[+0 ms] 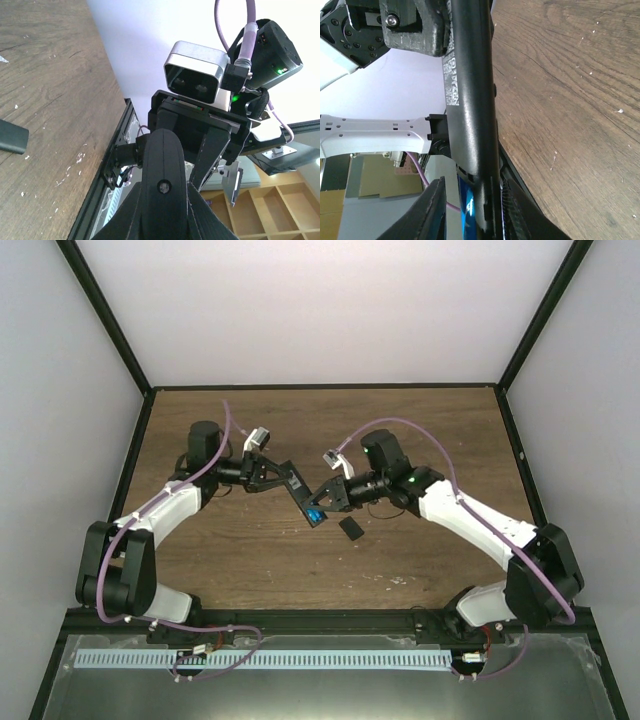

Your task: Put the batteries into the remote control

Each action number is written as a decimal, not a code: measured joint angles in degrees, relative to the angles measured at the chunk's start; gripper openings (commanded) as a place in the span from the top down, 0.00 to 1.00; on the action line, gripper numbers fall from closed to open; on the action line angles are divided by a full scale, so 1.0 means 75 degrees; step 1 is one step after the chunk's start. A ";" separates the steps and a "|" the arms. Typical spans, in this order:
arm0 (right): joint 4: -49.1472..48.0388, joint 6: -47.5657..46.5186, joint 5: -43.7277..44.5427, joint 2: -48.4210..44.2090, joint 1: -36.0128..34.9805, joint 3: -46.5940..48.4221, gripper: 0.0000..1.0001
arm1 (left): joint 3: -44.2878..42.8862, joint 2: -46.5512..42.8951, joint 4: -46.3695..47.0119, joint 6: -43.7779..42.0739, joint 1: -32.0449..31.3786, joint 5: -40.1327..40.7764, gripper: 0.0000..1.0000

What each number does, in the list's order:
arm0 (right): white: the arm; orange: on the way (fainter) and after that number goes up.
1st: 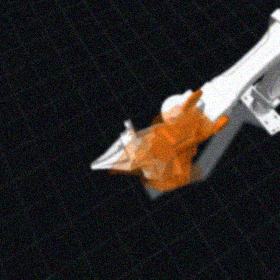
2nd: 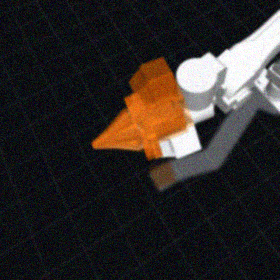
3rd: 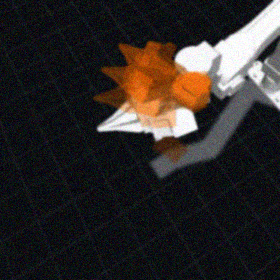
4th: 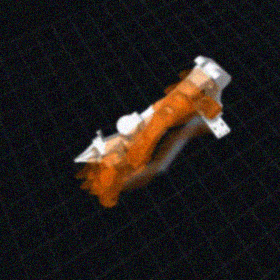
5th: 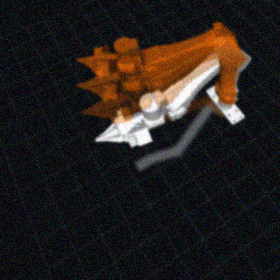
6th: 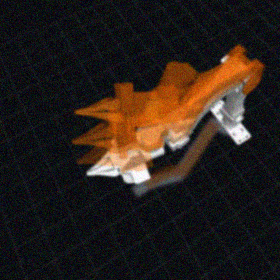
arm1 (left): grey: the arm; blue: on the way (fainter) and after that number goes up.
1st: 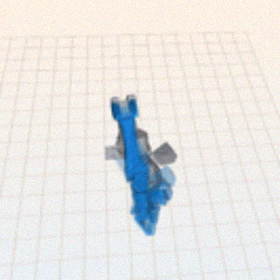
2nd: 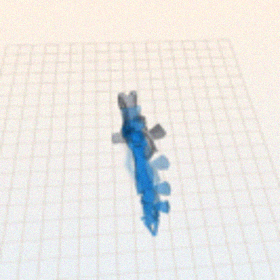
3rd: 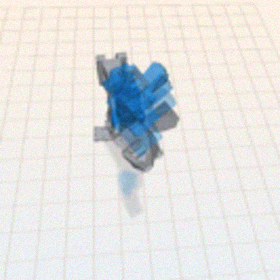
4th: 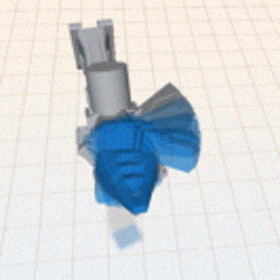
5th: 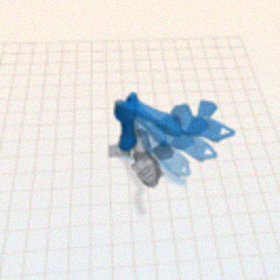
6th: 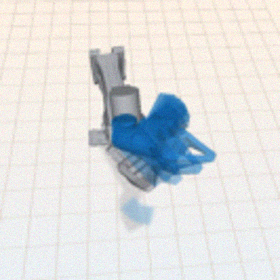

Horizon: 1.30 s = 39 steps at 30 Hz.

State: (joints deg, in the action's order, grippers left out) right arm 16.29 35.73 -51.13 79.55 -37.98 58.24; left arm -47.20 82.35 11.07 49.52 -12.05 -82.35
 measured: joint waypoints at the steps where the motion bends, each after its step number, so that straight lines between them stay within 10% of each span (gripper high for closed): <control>1: 0.0003 0.0009 0.0003 -0.0020 0.0000 0.0000 0.76 | 0.0000 0.0000 0.0000 0.0000 -0.0009 0.0003 1.00; 39: 0.0233 -0.0050 -0.0236 -0.0868 0.0050 -0.0662 0.78 | 0.0003 0.0000 0.0038 0.0157 -0.0035 -0.0125 1.00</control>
State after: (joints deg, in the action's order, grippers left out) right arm 18.04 35.35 -52.90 73.03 -37.60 53.28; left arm -47.18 82.35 11.35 50.70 -12.32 -83.29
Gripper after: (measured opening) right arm 0.228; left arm 0.154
